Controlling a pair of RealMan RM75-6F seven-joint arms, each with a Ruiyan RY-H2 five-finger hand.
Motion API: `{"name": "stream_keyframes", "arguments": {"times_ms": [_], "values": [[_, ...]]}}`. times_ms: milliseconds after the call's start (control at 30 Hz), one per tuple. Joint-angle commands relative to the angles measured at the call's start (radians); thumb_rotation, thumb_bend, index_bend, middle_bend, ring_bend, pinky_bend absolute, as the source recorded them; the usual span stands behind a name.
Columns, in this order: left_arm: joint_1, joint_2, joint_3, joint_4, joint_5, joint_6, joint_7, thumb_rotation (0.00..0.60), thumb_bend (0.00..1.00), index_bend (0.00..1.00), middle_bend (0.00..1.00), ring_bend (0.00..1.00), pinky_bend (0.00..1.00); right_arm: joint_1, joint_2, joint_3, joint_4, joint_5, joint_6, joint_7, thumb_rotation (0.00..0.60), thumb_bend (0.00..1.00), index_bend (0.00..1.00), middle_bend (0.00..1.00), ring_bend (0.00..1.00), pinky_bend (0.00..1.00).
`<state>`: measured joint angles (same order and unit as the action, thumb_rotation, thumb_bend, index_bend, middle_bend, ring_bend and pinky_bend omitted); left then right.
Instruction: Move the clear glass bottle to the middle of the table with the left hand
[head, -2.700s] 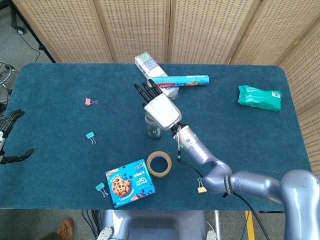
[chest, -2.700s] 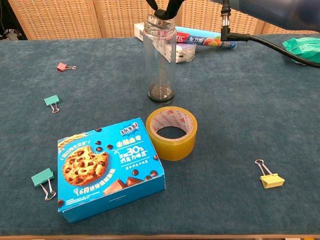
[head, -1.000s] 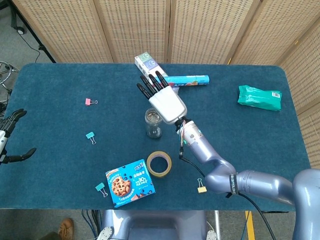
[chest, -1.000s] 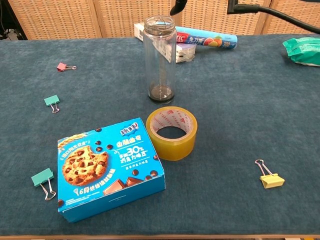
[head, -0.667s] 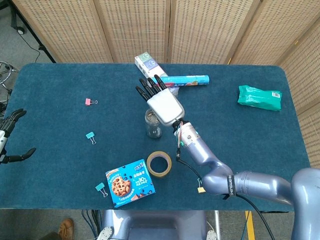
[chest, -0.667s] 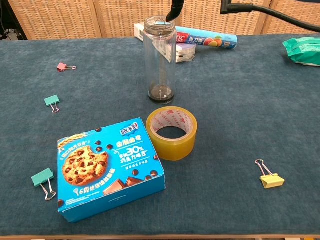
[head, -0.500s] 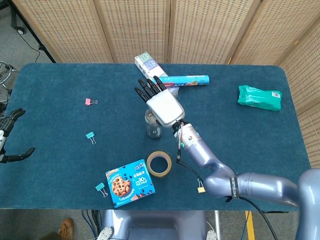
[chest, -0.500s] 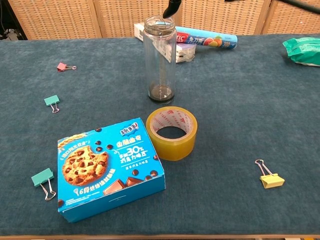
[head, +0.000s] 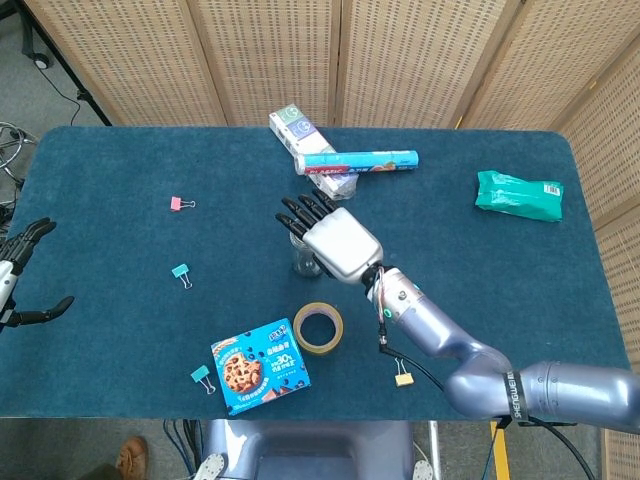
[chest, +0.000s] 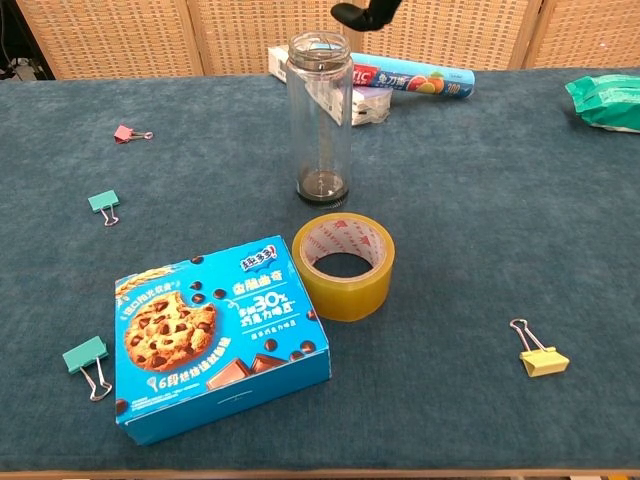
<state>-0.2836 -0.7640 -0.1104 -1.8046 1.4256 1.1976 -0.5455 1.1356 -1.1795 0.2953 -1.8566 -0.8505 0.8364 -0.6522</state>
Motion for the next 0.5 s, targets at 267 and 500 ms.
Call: {"name": "stream_keyframes", "arguments": {"times_ms": [267,500], "values": [[-0.006,-0.002,-0.003,0.001,-0.01,-0.01,0.004,0.6,0.26,0.0,0.0,0.0,0.0,0.026,-0.024,-0.073,0.036,0.003,0.031,-0.074,0.6,0.77,0.02,0.0,0.0,0.0],[-0.005,0.0,-0.002,0.0,-0.007,-0.01,0.0,0.6,0.26,0.0,0.0,0.0,0.0,0.049,-0.038,-0.102,0.036,0.034,0.031,-0.1,0.6,0.77,0.05,0.0,0.0,0.0]]}}
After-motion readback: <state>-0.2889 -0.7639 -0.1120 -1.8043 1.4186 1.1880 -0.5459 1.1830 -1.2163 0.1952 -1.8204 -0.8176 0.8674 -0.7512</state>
